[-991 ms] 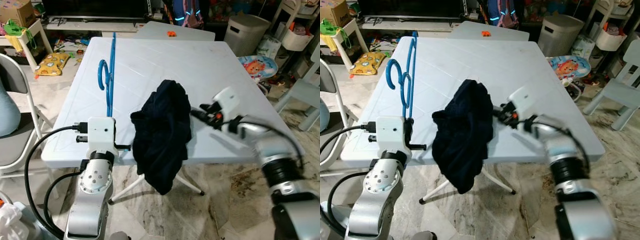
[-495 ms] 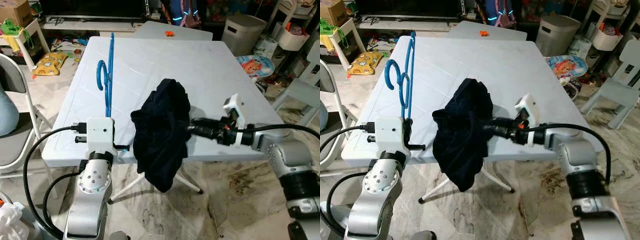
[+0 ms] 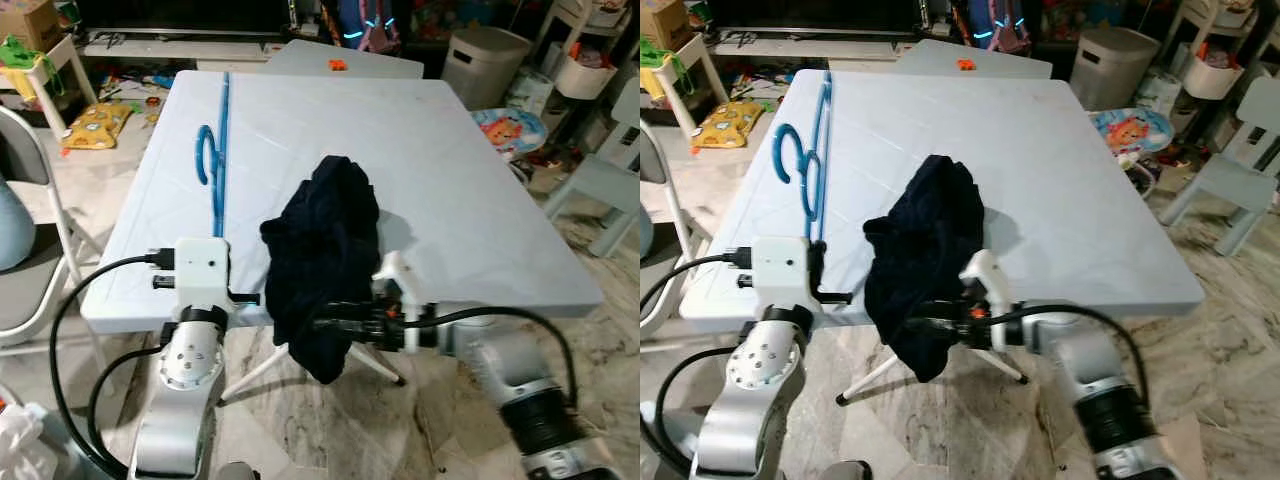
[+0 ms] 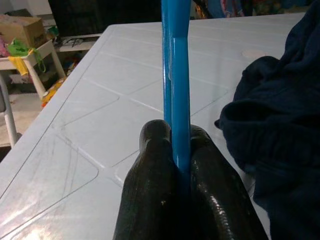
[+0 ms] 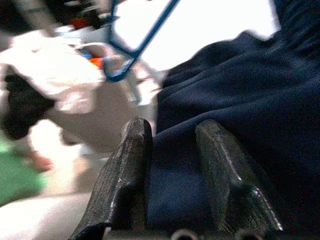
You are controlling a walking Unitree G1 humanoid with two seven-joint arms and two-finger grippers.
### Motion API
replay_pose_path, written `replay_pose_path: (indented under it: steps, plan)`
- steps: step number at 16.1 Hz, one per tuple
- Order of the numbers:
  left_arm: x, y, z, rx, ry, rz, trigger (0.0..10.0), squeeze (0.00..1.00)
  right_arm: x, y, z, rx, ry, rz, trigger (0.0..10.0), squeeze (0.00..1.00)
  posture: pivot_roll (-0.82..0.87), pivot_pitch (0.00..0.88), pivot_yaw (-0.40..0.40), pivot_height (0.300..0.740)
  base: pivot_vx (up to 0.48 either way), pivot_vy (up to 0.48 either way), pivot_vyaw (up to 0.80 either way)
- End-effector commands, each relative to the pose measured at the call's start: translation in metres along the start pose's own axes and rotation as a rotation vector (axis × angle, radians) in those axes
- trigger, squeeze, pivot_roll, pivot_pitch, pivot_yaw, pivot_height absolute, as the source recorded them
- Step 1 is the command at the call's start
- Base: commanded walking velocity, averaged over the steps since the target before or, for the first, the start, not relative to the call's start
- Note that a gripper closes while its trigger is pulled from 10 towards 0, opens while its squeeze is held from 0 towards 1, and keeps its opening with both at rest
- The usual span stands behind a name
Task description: Hang hanger
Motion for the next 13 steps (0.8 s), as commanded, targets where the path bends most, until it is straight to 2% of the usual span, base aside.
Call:
replay_pose_path:
  steps: [1, 2, 3, 4, 5, 7, 10, 11, 12, 13]
  plan:
    - [0.000, -0.002, 0.004, 0.010, 0.003, 0.003, 10.0, 0.00, 0.010, 0.006, 0.003, -0.006, -0.032, -0.078, 10.0, 1.00, 0.18, 0.108, -0.074, 0.740, 0.000, 0.000, 0.00]
    - [0.001, -0.002, 0.004, 0.011, 0.002, 0.003, 10.0, 0.00, 0.011, 0.013, 0.006, 0.007, -0.058, -0.101, 10.0, 1.00, 0.18, 0.107, -0.075, 0.740, 0.000, 0.000, 0.00]
    - [0.001, -0.002, 0.004, 0.012, 0.001, 0.004, 10.0, 0.00, 0.018, 0.022, 0.013, 0.045, -0.054, -0.172, 10.0, 1.00, 0.18, 0.106, -0.078, 0.740, 0.000, 0.000, 0.00]
    - [0.001, -0.002, 0.004, 0.012, 0.000, 0.004, 10.0, 0.00, 0.020, 0.023, 0.015, 0.058, -0.055, -0.192, 10.0, 1.00, 0.18, 0.106, -0.079, 0.740, 0.000, 0.000, 0.00]
    - [0.002, -0.002, 0.004, 0.011, -0.002, 0.005, 10.0, 0.00, 0.033, 0.026, 0.019, 0.067, -0.073, -0.288, 10.0, 1.00, 0.18, 0.106, -0.082, 0.740, 0.000, 0.000, 0.00]
    - [0.002, -0.002, 0.004, 0.010, -0.005, 0.006, 10.0, 0.00, 0.047, 0.034, 0.016, 0.019, -0.111, -0.397, 10.0, 1.00, 0.18, 0.106, -0.084, 0.740, 0.000, 0.000, 0.00]
    - [0.004, -0.002, 0.005, 0.011, -0.009, 0.004, 10.0, 0.00, 0.067, 0.043, 0.015, -0.042, -0.100, -0.542, 10.0, 1.00, 0.18, 0.106, -0.089, 0.740, 0.000, 0.000, 0.00]
    - [0.004, -0.002, 0.005, 0.012, -0.010, 0.004, 10.0, 0.00, 0.082, 0.042, 0.029, -0.007, -0.084, -0.652, 10.0, 1.00, 0.19, 0.107, -0.093, 0.740, 0.000, 0.000, 0.00]
    - [0.004, -0.002, 0.005, 0.012, -0.011, 0.006, 10.0, 0.00, 0.090, 0.039, 0.041, 0.030, -0.080, -0.708, 10.0, 1.00, 0.19, 0.109, -0.096, 0.740, 0.000, 0.000, 0.00]
    - [0.004, -0.003, 0.004, 0.011, -0.012, 0.009, 10.0, 0.00, 0.097, 0.034, 0.059, 0.079, -0.115, -0.773, 10.0, 1.00, 0.19, 0.110, -0.101, 0.740, 0.000, 0.000, 0.00]
Point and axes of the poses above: a point about 5 cm out from each wrist's last joint towards the gripper, its own y axis pointing out of the wrist towards the gripper, its own z axis along the axis of the wrist's last joint, x = y × z, the point moved 6 cm from there along y, pointing out of the wrist towards the gripper, and after that the axes turned 3 degrees about y, right-handed, at the moved point
